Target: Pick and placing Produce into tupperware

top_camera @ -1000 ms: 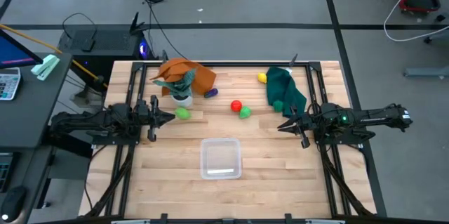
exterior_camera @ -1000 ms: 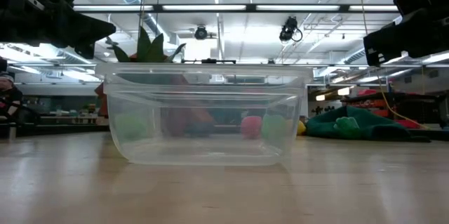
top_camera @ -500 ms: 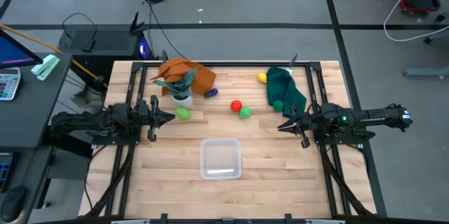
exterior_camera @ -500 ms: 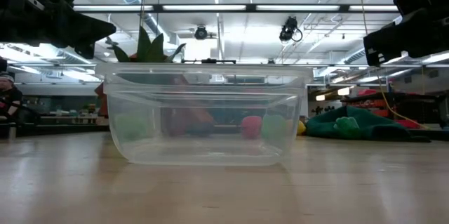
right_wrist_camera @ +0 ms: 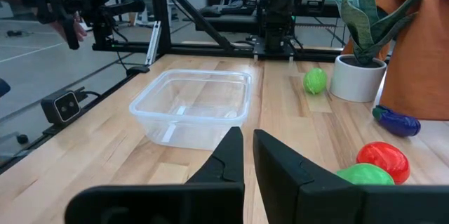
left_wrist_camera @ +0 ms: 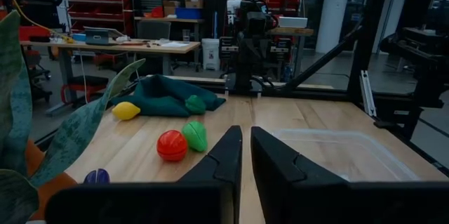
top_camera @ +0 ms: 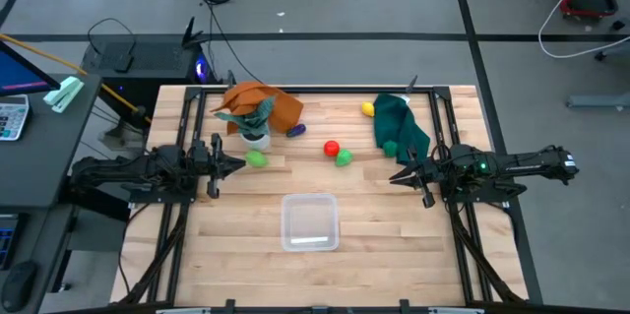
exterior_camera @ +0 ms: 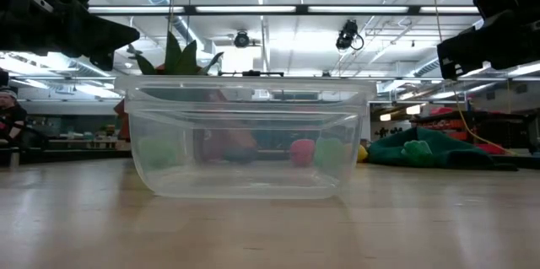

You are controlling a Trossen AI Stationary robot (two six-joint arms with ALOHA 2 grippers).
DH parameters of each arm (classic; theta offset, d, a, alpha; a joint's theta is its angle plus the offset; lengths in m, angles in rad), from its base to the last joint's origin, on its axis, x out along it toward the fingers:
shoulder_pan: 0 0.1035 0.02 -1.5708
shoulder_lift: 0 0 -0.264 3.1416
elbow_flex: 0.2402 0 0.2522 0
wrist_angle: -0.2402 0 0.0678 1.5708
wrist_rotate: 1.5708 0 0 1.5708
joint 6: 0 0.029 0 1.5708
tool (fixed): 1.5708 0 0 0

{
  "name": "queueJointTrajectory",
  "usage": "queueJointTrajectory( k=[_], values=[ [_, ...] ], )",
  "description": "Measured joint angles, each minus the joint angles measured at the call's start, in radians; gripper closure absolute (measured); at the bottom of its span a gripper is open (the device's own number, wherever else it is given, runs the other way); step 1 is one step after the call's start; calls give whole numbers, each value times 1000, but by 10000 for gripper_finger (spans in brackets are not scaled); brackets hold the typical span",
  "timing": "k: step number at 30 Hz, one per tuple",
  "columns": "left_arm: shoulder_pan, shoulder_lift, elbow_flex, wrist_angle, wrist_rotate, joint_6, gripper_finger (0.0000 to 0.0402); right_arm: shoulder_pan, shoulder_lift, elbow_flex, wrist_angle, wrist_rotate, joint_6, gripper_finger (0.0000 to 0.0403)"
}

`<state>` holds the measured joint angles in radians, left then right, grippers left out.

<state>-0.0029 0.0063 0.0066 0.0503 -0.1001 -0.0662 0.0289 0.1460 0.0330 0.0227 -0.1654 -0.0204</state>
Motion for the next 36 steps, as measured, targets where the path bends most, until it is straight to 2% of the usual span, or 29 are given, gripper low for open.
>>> queueJointTrajectory(
  k=[7, 14, 20, 27, 36],
  values=[
    [0, 0, 0, 0, 0, 0, 373, 0, 0, 0, 0, 0, 1, 402],
    [0, 0, 0, 0, 0, 0, 364, 0, 0, 0, 0, 9, 1, 402],
    [0, 0, 0, 0, 0, 0, 362, 0, 0, 0, 0, 108, 106, 401],
    [0, 0, 0, 14, -10, 1, 374, -1, 0, 0, 57, 232, 311, 401],
    [0, 0, 0, 229, -82, 0, 375, -1, 0, 0, 200, 437, 479, 402]
  ],
)
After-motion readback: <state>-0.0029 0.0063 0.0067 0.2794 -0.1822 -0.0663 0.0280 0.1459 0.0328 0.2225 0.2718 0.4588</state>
